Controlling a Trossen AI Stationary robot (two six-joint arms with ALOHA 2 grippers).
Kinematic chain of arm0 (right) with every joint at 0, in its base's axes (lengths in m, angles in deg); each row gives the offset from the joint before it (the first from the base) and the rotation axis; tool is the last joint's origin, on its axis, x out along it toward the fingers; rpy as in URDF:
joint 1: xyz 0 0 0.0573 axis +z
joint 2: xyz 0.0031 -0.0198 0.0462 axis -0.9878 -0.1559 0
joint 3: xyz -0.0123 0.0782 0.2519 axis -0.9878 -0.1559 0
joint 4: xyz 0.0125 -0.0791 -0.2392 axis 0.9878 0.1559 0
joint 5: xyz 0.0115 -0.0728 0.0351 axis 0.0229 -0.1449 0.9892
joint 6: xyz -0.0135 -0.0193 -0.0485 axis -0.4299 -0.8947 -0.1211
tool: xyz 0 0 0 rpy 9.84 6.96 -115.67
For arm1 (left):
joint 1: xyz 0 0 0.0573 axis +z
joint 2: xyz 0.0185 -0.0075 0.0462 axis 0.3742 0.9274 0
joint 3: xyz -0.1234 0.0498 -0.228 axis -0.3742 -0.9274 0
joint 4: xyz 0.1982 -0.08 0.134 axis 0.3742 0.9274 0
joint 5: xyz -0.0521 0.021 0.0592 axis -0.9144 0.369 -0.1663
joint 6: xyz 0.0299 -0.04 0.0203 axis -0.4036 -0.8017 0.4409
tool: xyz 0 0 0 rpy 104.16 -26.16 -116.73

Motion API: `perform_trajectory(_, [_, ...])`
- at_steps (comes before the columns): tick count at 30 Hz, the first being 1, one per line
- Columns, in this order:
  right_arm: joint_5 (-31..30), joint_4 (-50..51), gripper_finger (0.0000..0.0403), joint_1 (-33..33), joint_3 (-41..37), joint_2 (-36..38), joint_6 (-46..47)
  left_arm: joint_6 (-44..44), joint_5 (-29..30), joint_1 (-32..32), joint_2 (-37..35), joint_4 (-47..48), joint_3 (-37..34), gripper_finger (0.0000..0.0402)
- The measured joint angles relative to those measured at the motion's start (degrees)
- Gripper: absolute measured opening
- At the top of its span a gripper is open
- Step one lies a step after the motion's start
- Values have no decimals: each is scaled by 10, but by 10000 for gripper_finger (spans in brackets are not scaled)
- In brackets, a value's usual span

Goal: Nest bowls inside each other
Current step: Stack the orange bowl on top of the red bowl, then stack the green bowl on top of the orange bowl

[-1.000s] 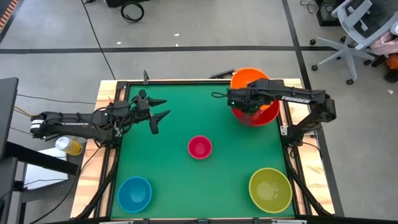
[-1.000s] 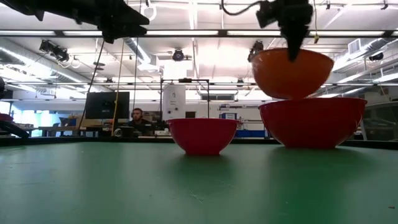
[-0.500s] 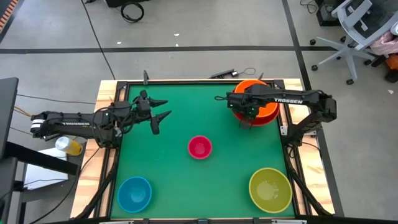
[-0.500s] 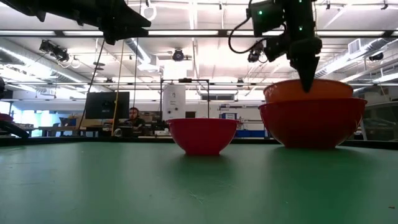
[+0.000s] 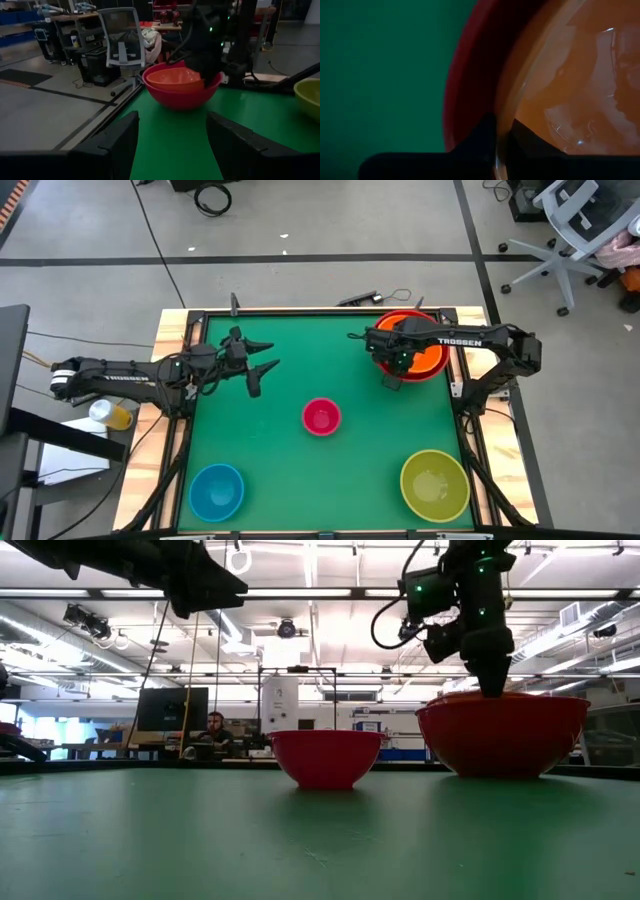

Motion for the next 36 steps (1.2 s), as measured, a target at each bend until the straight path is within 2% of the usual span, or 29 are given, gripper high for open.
perform_trajectory(8, [-21,-19,134,-8,-9,0,22,-11,0,0,0,-7,0,233])
perform_trajectory(13, [-54,-21,177,-11,-9,0,50,-13,0,0,0,-7,0,233])
perform_trajectory(17, [-82,-21,188,-11,-9,12,71,-14,0,0,0,-7,0,233])
perform_trajectory(21, [-85,-20,188,-11,-9,43,90,-14,6,0,0,-7,0,233])
perform_trajectory(27, [-40,-19,197,-11,-9,111,115,-15,7,0,0,-9,0,233])
perform_trajectory(30, [-36,-20,208,-12,-9,133,134,-25,7,0,0,-20,0,233])
perform_trajectory(36, [-83,-11,228,-11,-9,152,203,-40,7,0,0,-25,0,233])
